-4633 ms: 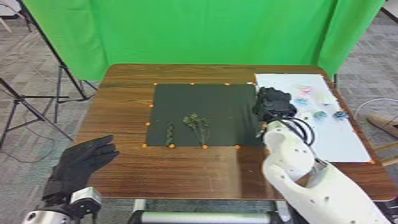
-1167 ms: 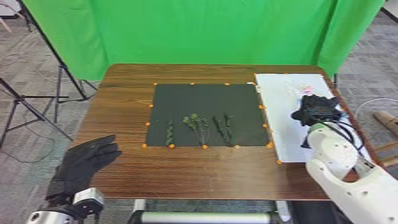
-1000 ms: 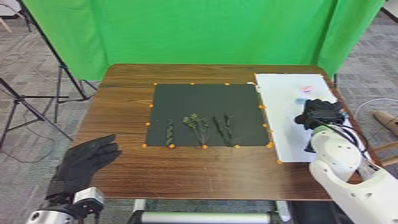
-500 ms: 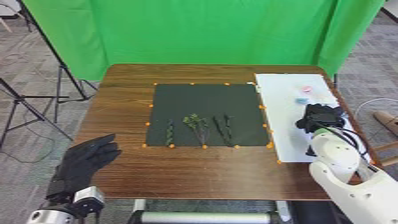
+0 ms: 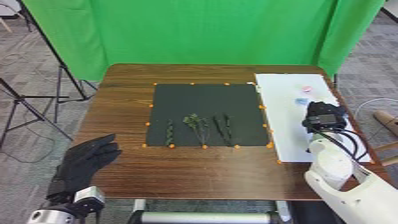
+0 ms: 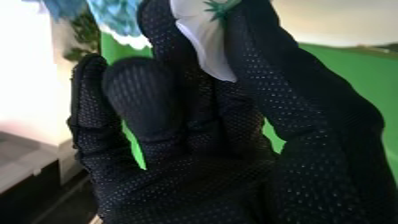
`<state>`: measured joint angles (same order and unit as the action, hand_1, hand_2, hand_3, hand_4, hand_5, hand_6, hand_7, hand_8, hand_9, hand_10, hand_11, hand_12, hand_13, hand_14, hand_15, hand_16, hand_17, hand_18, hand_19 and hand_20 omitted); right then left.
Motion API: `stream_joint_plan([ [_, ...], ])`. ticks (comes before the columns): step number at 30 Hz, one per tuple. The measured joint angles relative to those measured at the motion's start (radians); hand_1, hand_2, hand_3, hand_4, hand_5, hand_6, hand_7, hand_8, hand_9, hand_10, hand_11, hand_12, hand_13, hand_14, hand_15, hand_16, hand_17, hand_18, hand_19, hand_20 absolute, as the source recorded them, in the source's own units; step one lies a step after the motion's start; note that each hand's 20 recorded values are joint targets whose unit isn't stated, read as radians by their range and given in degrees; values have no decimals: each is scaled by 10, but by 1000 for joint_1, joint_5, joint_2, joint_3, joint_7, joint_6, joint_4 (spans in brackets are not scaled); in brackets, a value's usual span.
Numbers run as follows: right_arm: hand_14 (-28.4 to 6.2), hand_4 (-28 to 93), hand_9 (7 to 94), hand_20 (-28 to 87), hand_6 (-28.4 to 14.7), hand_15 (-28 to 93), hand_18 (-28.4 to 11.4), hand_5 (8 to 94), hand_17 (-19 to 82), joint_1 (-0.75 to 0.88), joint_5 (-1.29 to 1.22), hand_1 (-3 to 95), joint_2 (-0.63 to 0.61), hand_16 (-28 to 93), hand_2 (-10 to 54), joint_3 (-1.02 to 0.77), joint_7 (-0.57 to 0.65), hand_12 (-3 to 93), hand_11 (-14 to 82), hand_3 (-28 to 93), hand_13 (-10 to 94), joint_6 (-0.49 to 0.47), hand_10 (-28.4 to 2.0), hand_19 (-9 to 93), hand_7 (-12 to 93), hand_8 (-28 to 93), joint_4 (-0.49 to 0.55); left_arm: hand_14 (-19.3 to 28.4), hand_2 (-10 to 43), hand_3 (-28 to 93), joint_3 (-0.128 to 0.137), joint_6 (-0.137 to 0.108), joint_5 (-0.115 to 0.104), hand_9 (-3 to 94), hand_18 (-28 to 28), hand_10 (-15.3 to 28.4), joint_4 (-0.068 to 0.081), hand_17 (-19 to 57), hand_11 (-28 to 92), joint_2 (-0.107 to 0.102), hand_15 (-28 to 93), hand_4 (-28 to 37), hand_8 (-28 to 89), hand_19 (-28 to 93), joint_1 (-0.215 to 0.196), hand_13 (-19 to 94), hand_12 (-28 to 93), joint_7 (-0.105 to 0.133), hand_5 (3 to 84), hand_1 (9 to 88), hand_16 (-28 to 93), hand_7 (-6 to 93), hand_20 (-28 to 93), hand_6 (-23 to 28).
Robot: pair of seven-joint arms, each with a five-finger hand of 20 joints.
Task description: Arrange flowers
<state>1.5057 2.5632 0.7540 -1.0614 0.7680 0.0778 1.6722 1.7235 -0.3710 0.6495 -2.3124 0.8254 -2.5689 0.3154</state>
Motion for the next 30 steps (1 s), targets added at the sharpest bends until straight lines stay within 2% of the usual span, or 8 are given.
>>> stream_joint_plan([
  [10, -92, -283, 845, 240, -17, 748, -268, 842, 287, -36, 23, 533, -13, 276, -81, 47, -14, 362, 322, 760, 734, 60, -110, 855, 224, 71, 24, 284, 76, 800, 8, 2, 1, 407, 222, 230, 0, -76, 390, 3, 645, -117, -82, 591, -4, 308, 98, -2, 484, 286, -142, 139, 250, 151],
  [18, -89, -283, 841, 244, -14, 757, -259, 842, 265, -193, -136, 522, -11, 286, -84, 252, -127, 375, 331, 775, 725, 92, -105, 849, 227, 77, 124, 280, 79, 804, 31, 1, 1, 408, 222, 223, -3, -76, 389, 4, 643, -119, -88, 589, -19, 306, 96, -7, 479, 279, -139, 147, 251, 144],
  [30, -91, -283, 844, 255, -4, 762, -253, 850, 259, -426, -165, 505, 184, 290, -94, 552, -306, 382, 330, 797, 722, 53, -104, 840, 243, 73, 145, 266, 84, 826, 52, 1, 3, 416, 219, 213, -8, -76, 363, 21, 619, -132, -102, 579, -33, 314, 89, -16, 479, 249, -130, 152, 257, 126],
])
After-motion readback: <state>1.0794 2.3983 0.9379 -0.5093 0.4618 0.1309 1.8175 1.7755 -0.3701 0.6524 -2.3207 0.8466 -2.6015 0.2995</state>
